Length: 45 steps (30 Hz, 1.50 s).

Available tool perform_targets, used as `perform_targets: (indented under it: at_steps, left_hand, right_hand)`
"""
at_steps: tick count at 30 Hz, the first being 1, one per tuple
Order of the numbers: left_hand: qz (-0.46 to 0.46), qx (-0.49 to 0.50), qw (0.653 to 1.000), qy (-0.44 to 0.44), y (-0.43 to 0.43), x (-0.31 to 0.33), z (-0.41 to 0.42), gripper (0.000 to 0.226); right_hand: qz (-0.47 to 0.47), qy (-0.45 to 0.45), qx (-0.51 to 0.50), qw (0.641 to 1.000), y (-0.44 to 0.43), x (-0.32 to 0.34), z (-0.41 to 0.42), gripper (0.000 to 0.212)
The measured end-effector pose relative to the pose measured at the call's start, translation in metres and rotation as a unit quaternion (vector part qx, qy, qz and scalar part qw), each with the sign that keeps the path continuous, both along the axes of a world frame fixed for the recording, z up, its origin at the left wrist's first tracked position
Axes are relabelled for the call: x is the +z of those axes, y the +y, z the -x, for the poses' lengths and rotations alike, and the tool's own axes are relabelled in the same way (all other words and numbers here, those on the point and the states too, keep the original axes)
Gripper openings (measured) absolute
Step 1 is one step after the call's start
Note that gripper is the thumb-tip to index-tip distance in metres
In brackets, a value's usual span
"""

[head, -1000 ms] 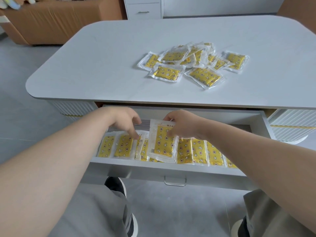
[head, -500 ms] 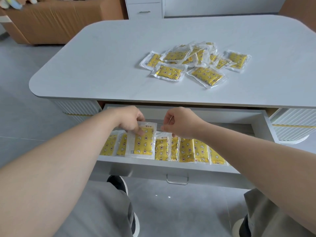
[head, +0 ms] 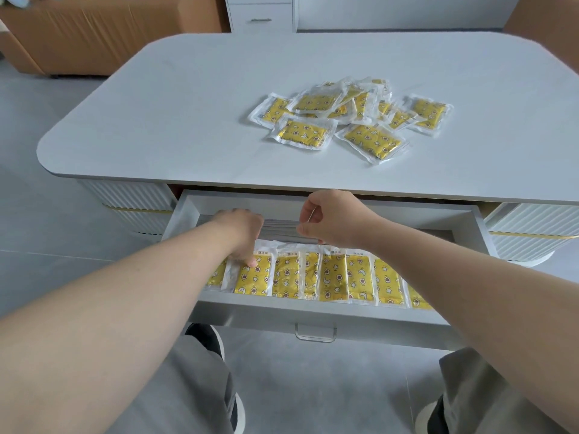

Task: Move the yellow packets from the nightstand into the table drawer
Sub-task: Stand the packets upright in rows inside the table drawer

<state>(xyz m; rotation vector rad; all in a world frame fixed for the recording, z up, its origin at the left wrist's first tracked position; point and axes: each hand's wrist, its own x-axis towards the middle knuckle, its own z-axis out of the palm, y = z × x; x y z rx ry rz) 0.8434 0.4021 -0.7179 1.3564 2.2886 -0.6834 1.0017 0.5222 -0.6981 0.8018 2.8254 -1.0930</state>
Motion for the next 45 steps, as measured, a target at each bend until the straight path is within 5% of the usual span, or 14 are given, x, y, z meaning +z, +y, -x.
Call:
perform_targets:
  at_steps: [5, 10, 14, 17, 21, 25, 35, 41, 45]
  left_hand:
    - [0.01, -0.002, 1.0, -0.012, 0.034, 0.035, -0.021, 0.051]
    - [-0.238, 0.08, 0.957, -0.146, 0.05, 0.079, -0.023, 0.039]
    - [-0.402, 0.074, 0.911, -0.05, 0.065, 0.073, -0.023, 0.04]
    - [-0.369, 0.042, 0.927, -0.046, 0.077, 0.056, -0.022, 0.068]
    - [-0.29, 0.018, 0.957, -0.022, 0.083, 0.038, -0.013, 0.082]
    - [-0.332, 0.013, 0.943, 0.038, 0.088, 0.045, -0.021, 0.076]
    - [-0.367, 0.041, 0.928, 0.042, 0.086, 0.041, -0.027, 0.054]
    - [-0.415, 0.032, 0.907, 0.064, 0.081, 0.045, -0.028, 0.038]
    - [-0.396, 0.035, 0.917, 0.035, 0.077, 0.044, -0.031, 0.039]
  right_hand:
    - [-0.038, 0.021, -0.034, 0.998, 0.015, 0.02, -0.002, 0.013]
    - [-0.076, 0.083, -0.206, 0.972, 0.053, 0.035, -0.005, 0.013]
    - [-0.232, -0.044, -0.157, 0.959, 0.081, 0.025, -0.016, 0.058]
    - [-0.233, -0.114, -0.099, 0.961, 0.084, 0.018, -0.02, 0.072]
    - [-0.259, 0.004, -0.159, 0.953, 0.076, 0.027, -0.021, 0.053]
    - [-0.221, 0.031, -0.172, 0.959, 0.07, 0.025, -0.026, 0.033]
    - [-0.236, -0.037, -0.148, 0.96, 0.061, 0.029, -0.028, 0.046]
    - [-0.177, -0.001, -0.175, 0.969, 0.061, 0.031, -0.028, 0.018]
    - [-0.198, -0.022, -0.179, 0.963, 0.058, 0.031, -0.027, 0.042]
